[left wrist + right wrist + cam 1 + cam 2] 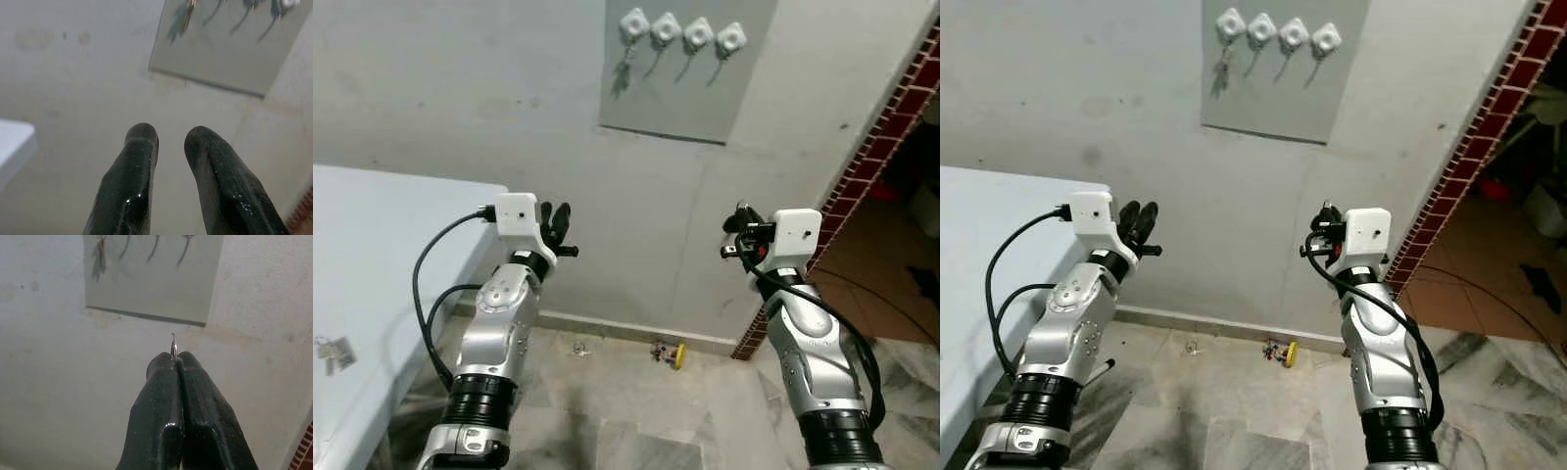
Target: Hang keys on a hook
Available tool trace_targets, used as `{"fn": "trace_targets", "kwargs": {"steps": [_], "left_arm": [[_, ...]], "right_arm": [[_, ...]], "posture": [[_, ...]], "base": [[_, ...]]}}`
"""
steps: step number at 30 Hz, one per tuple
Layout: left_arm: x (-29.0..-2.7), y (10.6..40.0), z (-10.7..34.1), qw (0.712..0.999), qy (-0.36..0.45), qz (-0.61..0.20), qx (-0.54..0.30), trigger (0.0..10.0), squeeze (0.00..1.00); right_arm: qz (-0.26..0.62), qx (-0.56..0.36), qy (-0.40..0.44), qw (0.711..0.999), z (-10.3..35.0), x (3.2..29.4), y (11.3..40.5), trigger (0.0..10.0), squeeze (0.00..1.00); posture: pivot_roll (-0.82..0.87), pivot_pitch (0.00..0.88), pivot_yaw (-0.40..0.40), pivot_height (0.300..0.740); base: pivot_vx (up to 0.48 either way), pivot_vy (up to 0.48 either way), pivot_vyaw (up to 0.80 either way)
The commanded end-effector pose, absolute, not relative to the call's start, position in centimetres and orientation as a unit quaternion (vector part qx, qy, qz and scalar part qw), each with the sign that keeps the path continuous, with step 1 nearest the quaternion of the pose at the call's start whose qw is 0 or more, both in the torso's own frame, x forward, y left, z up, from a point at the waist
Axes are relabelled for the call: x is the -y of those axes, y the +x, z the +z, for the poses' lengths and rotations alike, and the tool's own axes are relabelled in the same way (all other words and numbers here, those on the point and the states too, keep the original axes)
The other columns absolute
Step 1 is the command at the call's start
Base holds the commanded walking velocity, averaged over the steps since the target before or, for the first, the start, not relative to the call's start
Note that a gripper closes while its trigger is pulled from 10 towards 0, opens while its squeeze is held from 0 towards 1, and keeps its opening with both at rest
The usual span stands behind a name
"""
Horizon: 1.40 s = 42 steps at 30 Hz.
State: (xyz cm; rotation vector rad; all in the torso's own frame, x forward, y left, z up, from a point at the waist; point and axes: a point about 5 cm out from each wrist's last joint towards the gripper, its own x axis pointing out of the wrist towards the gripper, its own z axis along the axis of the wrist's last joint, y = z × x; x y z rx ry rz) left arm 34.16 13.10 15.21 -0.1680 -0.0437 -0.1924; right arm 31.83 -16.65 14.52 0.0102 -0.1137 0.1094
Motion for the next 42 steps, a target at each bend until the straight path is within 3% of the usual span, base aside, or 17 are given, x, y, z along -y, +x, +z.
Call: {"fn": "trace_targets", "kwargs": {"steps": [1,42], "left_arm": [[-12.3,34.07,15.52,0.99,-0.081,-0.113,0.022,10.0,0.0],[-12.64,34.32,16.07,0.99,-0.083,-0.112,0.019,10.0,0.0]], "right_arm": [[0.052,0.068,0.005,0.996,15.38,16.86,31.95,10.0,0.0],[0.069,0.07,0.002,0.995,15.97,16.82,31.86,10.0,0.0]], "posture": [[-0.06,0.0,-0.068,0.74],[-0.06,0.0,-0.07,0.74]], "base": [[0.345,0.0,0.0],[0.369,0.0,0.0]]}}
